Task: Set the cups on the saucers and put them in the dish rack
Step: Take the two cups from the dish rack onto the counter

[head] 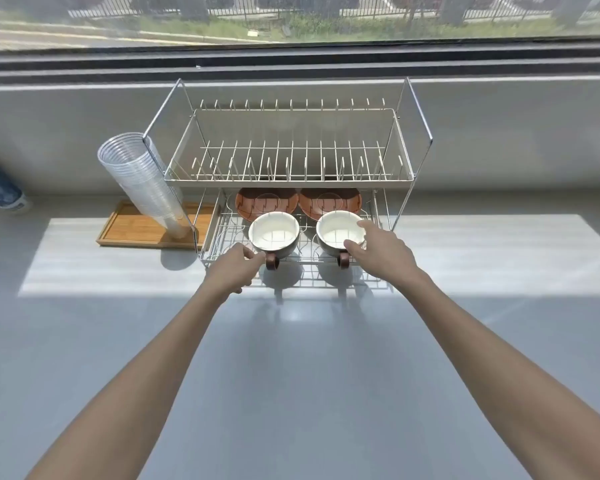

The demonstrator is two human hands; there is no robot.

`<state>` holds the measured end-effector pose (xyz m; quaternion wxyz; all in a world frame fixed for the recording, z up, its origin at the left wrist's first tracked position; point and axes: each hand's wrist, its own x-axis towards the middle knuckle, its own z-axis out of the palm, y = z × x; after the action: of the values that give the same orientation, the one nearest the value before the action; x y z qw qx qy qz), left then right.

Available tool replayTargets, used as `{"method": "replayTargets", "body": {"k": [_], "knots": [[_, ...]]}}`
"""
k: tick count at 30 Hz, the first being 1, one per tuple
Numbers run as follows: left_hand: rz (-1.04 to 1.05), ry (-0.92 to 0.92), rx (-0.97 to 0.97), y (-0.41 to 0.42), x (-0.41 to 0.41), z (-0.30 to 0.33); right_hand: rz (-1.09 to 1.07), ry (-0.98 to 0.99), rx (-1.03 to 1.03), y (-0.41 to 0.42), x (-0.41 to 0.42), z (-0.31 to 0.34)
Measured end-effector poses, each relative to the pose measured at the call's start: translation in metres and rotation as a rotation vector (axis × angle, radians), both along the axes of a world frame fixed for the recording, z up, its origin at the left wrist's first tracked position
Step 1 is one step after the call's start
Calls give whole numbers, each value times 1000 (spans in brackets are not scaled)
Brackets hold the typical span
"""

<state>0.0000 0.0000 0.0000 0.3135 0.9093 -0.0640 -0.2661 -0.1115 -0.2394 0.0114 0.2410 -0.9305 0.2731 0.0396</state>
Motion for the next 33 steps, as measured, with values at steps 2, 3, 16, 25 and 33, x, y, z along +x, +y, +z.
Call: {"method": "replayTargets", "body": {"k": [2, 3, 16, 25, 33], "knots": [[146, 90, -159, -4, 4, -5, -42, -27, 11, -1, 3, -3], [188, 116, -214, -6, 5, -8, -57, -38, 22, -1, 5, -7], [424, 254, -500, -31, 30, -30, -294, -148, 352, -6, 30, -36], [502, 384, -507, -33, 43, -40, -663, -215, 1056, -10, 36, -40], [585, 374, -546, -39, 38, -36, -723, -298, 1093, 0, 31, -36]]}}
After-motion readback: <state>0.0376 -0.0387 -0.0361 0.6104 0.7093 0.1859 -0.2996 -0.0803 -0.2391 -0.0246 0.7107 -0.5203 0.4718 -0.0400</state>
